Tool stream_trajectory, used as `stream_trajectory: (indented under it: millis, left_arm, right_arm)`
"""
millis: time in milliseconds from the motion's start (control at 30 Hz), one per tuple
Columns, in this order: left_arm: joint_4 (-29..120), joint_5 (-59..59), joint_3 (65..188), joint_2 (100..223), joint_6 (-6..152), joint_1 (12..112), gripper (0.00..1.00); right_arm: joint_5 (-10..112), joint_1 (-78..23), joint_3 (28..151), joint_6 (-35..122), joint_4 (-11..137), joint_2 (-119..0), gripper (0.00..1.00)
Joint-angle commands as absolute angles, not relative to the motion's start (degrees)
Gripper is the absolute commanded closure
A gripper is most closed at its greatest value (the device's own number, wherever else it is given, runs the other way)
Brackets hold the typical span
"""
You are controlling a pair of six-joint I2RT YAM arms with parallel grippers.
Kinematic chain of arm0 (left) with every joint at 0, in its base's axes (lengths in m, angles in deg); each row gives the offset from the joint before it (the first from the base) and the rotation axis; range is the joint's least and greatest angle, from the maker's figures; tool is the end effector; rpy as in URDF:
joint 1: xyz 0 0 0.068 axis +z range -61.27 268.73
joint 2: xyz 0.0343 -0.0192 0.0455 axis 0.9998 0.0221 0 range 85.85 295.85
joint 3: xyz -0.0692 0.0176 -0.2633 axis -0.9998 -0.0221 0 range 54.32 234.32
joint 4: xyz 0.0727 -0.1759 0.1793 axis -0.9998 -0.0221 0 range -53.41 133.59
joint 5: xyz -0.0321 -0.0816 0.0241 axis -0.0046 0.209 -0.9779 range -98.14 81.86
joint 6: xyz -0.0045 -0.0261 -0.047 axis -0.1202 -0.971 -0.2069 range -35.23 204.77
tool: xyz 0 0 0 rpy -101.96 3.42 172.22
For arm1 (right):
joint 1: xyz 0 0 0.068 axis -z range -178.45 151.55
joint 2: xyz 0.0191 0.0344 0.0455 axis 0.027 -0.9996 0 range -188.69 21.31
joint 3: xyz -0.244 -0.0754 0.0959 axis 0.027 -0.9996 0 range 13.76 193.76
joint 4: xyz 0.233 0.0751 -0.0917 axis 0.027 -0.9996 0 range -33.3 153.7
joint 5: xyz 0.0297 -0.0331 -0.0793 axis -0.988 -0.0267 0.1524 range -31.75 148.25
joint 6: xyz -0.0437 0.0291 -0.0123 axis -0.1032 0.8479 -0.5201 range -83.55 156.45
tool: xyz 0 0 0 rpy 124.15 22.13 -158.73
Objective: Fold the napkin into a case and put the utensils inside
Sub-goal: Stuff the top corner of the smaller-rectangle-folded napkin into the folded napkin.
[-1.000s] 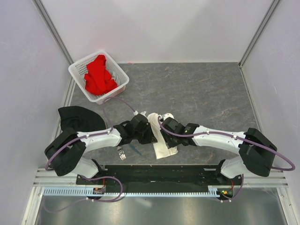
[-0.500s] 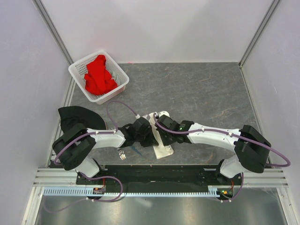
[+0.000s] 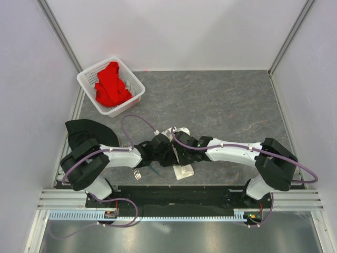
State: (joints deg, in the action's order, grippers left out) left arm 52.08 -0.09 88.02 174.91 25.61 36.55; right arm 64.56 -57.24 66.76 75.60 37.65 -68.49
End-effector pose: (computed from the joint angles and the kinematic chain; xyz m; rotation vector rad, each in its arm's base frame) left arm 0.1671 -0.2235 0.1302 -0.0880 2.6606 -0.9741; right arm 0.1593 0.2555 0.1814 -0.4283 2.6878 0.3973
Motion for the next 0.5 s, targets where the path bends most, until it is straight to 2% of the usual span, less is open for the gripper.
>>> stream_trajectory:
  millis: [0, 233, 467]
  left_arm:
    - [48.1, -0.7, 86.3, 170.3, 24.1, 35.8, 0.98]
    - [45.8, -1.7, 82.2, 162.6, 23.4, 35.8, 0.98]
    - [47.0, -1.5, 81.7, 167.6, 23.8, 35.7, 0.98]
  right_arm:
    - [64.4, -57.7, 66.5, 78.0, 40.3, -67.5, 0.92]
    - [64.7, -57.7, 66.5, 77.7, 39.6, -67.4, 0.92]
    - [65.0, -57.7, 67.2, 78.4, 39.0, -66.1, 0.92]
